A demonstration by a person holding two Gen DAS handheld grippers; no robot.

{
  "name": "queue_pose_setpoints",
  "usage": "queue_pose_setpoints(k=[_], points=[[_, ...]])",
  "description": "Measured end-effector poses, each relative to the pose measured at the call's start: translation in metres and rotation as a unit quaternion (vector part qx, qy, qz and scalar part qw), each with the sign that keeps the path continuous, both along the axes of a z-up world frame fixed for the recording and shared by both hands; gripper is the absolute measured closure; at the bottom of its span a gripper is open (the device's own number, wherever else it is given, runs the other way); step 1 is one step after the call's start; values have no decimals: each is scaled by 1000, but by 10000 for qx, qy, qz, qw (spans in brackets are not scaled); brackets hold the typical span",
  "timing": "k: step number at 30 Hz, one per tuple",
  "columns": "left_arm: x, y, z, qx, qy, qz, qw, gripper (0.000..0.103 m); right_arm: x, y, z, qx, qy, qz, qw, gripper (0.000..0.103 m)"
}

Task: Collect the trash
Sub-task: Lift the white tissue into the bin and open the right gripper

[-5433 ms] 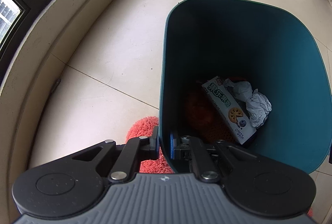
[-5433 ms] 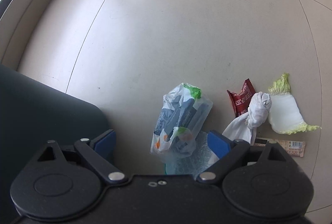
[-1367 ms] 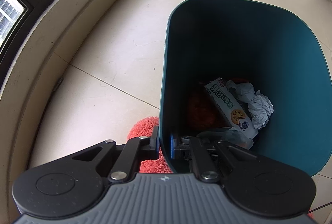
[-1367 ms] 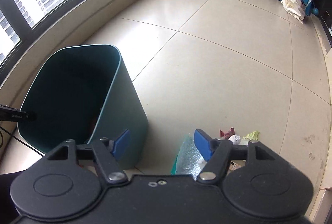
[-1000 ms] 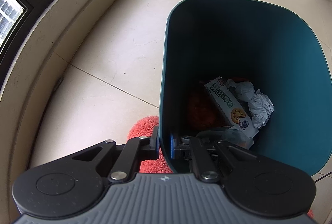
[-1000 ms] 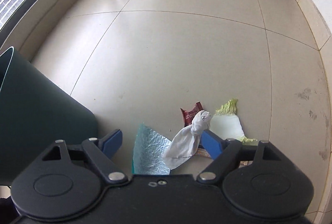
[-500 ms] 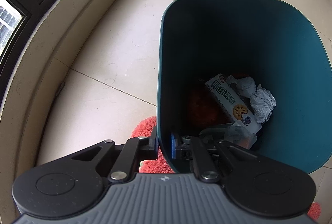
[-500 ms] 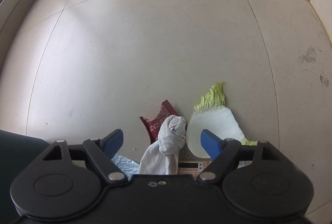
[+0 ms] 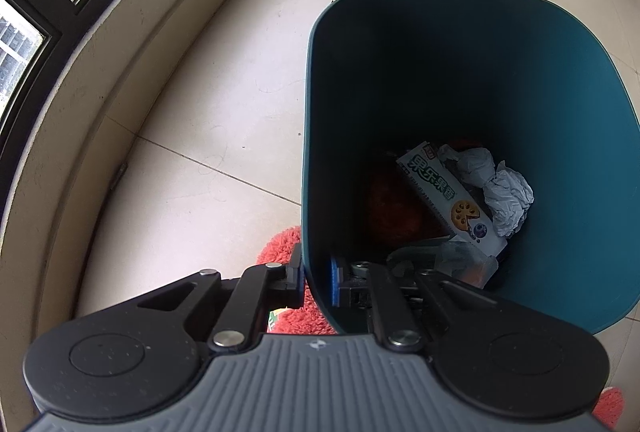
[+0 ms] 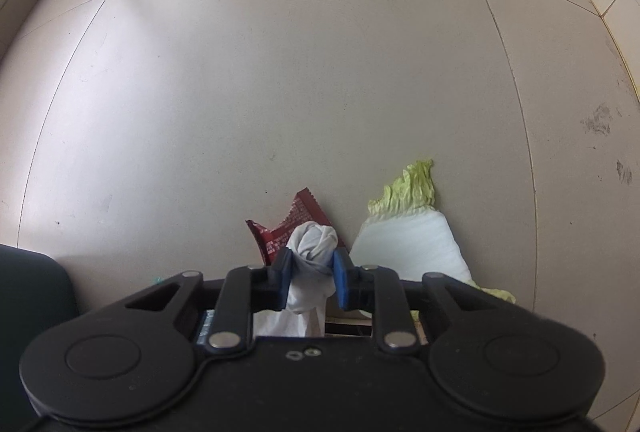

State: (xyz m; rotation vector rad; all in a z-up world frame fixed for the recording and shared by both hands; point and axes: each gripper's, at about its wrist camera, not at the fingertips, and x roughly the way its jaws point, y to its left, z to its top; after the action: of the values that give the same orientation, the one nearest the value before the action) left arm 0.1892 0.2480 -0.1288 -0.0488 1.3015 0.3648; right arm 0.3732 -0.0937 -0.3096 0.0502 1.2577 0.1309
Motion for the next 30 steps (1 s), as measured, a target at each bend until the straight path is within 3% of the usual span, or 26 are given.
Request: queue_pose_setpoints(k=[7,16,24,30], points=[[0,1,0,-36,-23,31,10000,92,-23,-8,44,223,-159,150,9995,88],[-1,2,1,-47,-57,59,10000,92,-76,4,155,534,-653,983,9916,88],[-1,3,1,-65,-53,94,9999,92,-120,39,262,819,-1294,1759,9724,88],[-2,5,2,-92,-87,63,9999,93,-137,70,301,941,-1504,2170,9599,88]])
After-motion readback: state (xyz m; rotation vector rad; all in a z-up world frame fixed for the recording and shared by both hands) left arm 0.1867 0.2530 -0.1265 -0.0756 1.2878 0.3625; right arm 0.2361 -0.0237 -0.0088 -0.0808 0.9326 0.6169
